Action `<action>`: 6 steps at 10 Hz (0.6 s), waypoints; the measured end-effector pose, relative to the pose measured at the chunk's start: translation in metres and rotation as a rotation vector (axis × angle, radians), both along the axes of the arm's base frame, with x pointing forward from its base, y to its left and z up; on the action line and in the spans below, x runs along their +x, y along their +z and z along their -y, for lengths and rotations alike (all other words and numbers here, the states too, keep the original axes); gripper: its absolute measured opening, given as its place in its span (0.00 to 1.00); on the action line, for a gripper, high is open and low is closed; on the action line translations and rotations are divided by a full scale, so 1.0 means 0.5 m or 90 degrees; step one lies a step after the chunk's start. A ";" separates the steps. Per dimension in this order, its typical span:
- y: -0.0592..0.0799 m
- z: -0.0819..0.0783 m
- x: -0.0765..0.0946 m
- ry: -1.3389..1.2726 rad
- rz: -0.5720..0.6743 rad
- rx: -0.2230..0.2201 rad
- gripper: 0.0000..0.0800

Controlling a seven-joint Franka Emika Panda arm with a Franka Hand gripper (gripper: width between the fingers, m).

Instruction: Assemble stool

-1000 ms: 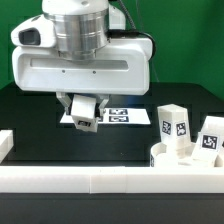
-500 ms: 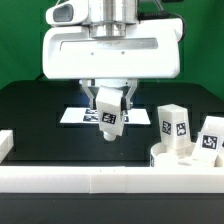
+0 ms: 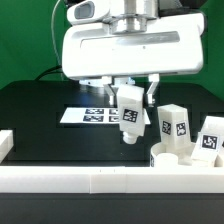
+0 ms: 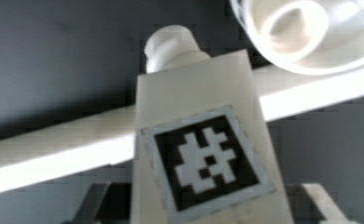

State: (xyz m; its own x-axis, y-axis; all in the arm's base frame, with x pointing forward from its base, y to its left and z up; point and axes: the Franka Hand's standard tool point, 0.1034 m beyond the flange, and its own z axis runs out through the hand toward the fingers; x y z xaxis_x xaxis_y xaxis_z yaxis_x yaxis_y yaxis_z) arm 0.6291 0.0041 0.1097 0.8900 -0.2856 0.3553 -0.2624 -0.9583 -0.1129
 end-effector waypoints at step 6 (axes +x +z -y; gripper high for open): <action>0.011 0.003 0.020 0.038 0.014 0.017 0.41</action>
Offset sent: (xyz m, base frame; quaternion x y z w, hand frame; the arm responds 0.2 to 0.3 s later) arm 0.0000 0.0000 0.0000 0.0000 0.0000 0.0000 1.0000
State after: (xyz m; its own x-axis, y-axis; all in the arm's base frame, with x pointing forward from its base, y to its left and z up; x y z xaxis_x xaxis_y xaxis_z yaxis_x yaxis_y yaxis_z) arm 0.6392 0.0025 0.1151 0.8977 -0.2427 0.3679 -0.2028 -0.9686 -0.1440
